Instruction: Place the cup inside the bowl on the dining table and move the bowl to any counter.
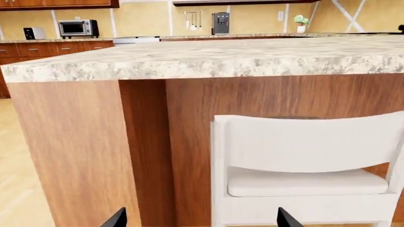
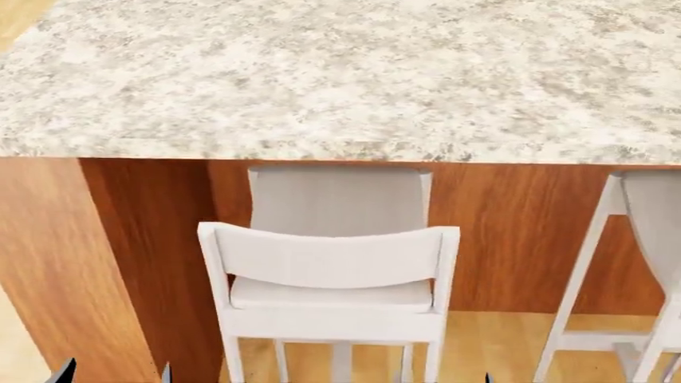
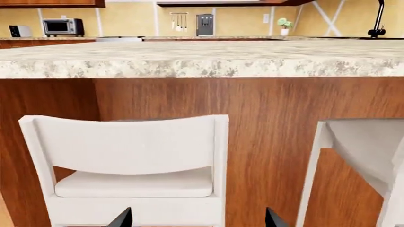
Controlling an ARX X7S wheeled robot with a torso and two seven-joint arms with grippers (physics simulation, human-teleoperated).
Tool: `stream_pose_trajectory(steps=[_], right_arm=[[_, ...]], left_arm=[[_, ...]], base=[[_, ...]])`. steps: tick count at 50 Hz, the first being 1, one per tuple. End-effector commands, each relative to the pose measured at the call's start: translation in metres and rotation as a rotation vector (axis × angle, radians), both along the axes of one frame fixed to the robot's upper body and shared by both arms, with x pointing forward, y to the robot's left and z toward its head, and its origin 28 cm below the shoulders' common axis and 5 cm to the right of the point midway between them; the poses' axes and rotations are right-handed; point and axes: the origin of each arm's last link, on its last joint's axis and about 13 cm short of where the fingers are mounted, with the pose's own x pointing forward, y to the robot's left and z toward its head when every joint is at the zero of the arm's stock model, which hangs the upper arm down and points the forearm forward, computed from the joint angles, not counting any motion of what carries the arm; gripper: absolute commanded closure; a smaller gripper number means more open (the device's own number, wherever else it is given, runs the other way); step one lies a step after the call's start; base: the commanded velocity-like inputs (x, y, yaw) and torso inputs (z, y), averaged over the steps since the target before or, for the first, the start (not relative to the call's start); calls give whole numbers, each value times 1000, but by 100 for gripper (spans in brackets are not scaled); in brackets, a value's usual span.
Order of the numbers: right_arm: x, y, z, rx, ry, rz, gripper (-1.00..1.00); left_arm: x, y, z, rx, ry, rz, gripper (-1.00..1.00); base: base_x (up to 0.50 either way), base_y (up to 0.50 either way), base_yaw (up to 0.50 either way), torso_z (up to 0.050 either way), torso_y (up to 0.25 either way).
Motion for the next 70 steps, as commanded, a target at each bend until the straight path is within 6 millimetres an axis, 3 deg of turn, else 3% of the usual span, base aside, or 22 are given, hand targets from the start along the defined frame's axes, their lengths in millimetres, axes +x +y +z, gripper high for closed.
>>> stream_pose_trajectory(steps=[1,30,54,70], right_arm=[[0,0,0,0,-1,-2,-100],[0,0,1,-6,-17,7,-100],[0,0,1,-4,-11,-2,-100],[0,-1,1,0,-8,-8,-100]], left_arm=[[0,1,0,1,-1,-1,-100],[-1,1,0,3,-1,0,-100],[-1,1,0,4,-4,-1,-100],[0,0,1,4,-5,-1,-100]], base=[[-1,-500,0,0,0],[5,-500,0,0,0],[317,-420,0,0,0],[-156,-491,0,0,0]])
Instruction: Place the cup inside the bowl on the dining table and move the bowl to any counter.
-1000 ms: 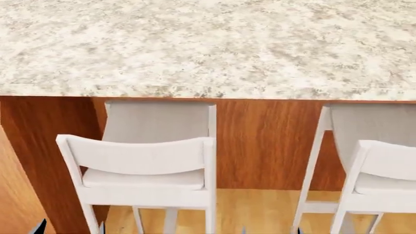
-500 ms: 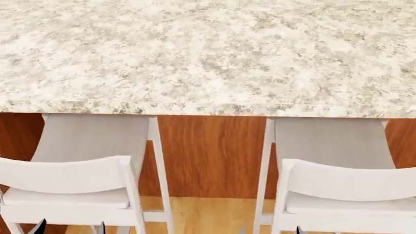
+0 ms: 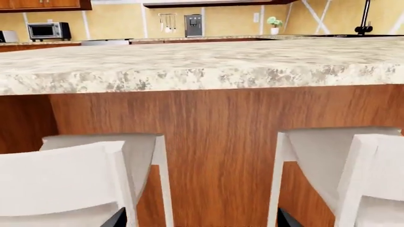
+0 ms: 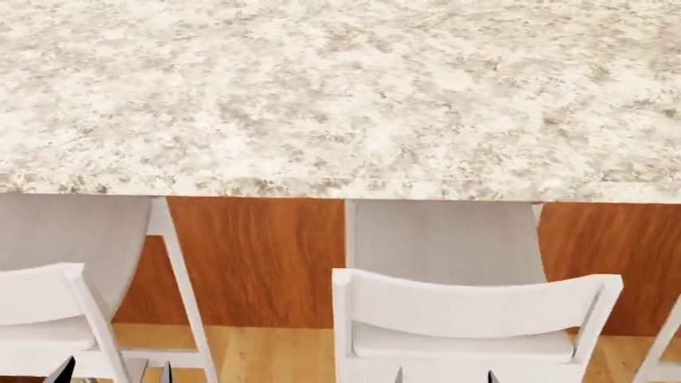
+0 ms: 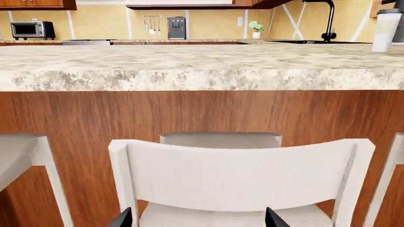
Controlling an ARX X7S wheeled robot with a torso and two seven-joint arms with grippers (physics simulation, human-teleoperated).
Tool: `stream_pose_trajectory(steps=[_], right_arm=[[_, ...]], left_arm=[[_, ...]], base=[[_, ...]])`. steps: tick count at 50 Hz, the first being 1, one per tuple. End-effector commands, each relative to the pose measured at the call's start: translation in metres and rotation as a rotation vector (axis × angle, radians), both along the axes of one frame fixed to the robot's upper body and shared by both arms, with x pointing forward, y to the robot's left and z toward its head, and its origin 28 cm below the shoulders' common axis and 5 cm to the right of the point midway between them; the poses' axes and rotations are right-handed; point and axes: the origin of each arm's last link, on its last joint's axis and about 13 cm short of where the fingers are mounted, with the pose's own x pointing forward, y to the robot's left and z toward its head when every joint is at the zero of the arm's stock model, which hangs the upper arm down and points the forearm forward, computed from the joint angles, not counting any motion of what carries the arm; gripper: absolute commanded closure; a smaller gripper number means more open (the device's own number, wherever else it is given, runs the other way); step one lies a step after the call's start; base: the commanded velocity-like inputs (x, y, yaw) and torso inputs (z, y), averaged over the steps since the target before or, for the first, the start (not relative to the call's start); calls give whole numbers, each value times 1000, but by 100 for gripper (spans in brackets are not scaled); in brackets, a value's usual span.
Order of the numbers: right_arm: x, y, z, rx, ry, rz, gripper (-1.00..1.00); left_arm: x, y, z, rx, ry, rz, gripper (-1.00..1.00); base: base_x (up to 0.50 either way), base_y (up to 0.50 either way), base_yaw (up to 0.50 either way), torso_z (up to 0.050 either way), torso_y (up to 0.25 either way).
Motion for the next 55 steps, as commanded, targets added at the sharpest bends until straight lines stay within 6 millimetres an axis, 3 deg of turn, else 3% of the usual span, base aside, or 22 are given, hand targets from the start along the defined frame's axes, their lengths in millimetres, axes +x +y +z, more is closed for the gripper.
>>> stream_pose_trajectory(steps=[1,55], right_arm=[[0,0,0,1,4,-3,-100],[0,0,0,3,4,-12,-100]], left_arm=[[0,0,0,0,0,0,-100],[1,-2,1,0,-2,-2,-100]], base=[[-200,-488,0,0,0],[-9,-379,0,0,0]])
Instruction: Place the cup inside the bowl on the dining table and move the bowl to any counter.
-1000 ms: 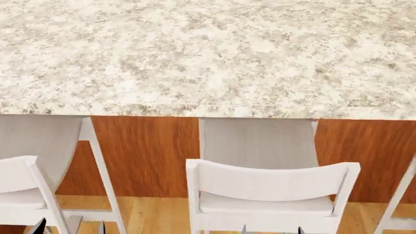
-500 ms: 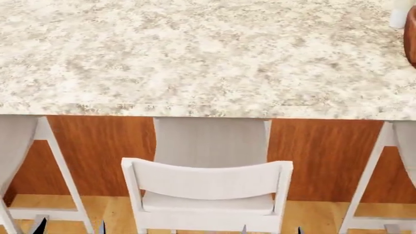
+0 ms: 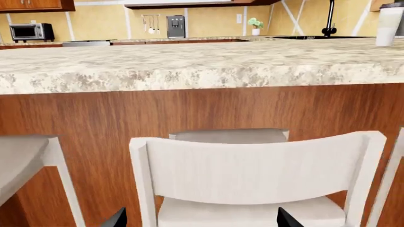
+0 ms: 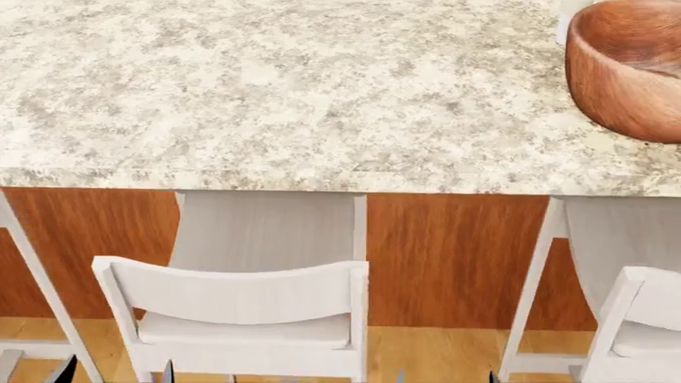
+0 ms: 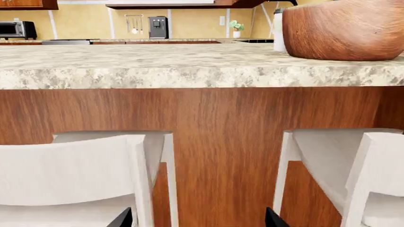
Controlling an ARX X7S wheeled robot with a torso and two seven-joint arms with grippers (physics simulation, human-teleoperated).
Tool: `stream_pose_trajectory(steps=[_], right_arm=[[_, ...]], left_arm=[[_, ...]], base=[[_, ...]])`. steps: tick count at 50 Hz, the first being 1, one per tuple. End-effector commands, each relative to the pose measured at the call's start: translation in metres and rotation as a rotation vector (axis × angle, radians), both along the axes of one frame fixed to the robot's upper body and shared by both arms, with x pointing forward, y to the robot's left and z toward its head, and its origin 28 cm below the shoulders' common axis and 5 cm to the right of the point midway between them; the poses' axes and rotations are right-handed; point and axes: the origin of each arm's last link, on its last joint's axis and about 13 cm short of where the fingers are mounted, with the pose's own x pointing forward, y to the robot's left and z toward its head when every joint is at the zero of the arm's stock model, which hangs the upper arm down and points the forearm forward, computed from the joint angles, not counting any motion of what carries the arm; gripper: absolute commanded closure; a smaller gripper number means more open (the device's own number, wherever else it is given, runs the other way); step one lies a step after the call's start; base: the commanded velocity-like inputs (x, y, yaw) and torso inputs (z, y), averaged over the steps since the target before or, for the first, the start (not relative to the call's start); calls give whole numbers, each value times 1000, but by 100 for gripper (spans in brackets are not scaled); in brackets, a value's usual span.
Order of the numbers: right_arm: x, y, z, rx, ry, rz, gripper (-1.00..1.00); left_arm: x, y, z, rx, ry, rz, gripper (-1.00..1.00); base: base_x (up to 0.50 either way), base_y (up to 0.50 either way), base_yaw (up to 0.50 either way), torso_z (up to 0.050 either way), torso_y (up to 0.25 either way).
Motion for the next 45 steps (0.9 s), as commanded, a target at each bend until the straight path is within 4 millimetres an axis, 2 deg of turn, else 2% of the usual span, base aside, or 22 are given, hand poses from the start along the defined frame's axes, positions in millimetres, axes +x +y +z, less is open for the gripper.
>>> stream_pose_trajectory(steps=[1,12,45], right_arm=[[0,0,0,0,1,-6,-100],[1,-2,1,44,17,-26,-100],[1,-2,0,10,8,-32,-100]], left_arm=[[1,-1,0,0,0,-1,-100],[-1,0,0,1,1,0,-100],[3,-2,1,2,-4,-1,-100]], base=[[-16,-395,0,0,0],[-50,-402,0,0,0],[-76,-468,0,0,0]])
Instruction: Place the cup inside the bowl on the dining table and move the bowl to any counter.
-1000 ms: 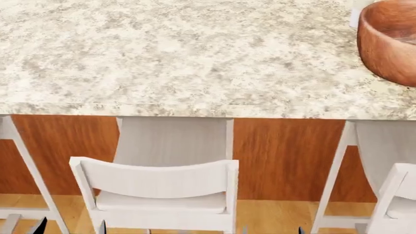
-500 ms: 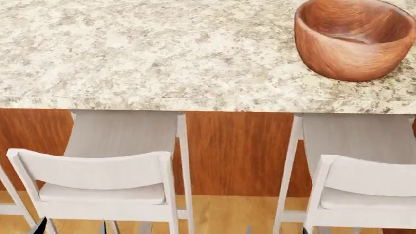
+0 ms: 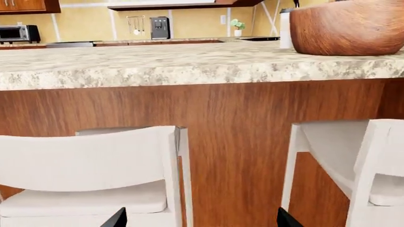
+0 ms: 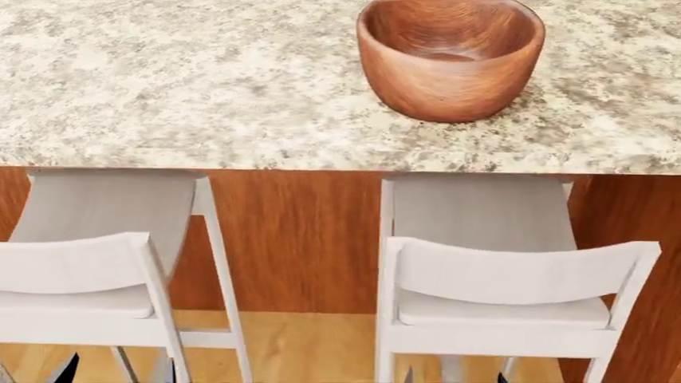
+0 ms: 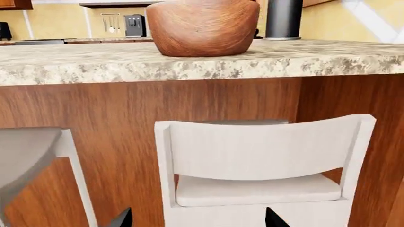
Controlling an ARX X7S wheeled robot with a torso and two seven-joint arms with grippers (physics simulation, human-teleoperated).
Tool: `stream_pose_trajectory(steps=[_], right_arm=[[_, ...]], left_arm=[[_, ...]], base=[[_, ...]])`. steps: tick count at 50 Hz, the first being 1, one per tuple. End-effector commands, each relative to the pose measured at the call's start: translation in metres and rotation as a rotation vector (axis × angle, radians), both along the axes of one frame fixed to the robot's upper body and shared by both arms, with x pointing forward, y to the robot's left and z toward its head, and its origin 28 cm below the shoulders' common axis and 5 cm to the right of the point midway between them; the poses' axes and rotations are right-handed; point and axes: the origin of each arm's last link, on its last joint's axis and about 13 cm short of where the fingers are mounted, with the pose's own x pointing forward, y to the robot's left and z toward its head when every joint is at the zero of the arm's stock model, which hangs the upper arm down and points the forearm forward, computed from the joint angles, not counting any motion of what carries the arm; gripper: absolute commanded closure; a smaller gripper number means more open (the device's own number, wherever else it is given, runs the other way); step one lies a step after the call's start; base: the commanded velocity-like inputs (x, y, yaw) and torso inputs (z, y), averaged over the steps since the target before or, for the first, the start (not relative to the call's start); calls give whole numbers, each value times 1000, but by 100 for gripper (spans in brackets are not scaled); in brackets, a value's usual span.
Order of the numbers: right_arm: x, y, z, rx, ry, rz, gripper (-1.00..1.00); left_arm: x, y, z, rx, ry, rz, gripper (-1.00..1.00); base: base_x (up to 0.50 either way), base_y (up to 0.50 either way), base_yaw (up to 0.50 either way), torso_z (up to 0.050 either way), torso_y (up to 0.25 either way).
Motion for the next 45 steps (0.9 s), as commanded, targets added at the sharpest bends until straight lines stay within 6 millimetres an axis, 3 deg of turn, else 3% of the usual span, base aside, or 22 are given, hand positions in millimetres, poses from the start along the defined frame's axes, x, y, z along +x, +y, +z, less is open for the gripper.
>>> stream_pose_trajectory(steps=[1,18,45], right_arm=[[0,0,0,-8,-5,-5,-100],[0,-1,2,-4,-27,-25,-100],[1,-1,2,-33,-56,-31,-100]], left_arm=[[1,-1,1,-1,-2,0,-100],[-2,1,1,-7,-8,-1,-100],[-4,4,4,-24,-43,12,-100]], base=[[-1,-500,0,0,0],[5,-457,0,0,0],[0,-2,0,0,0]])
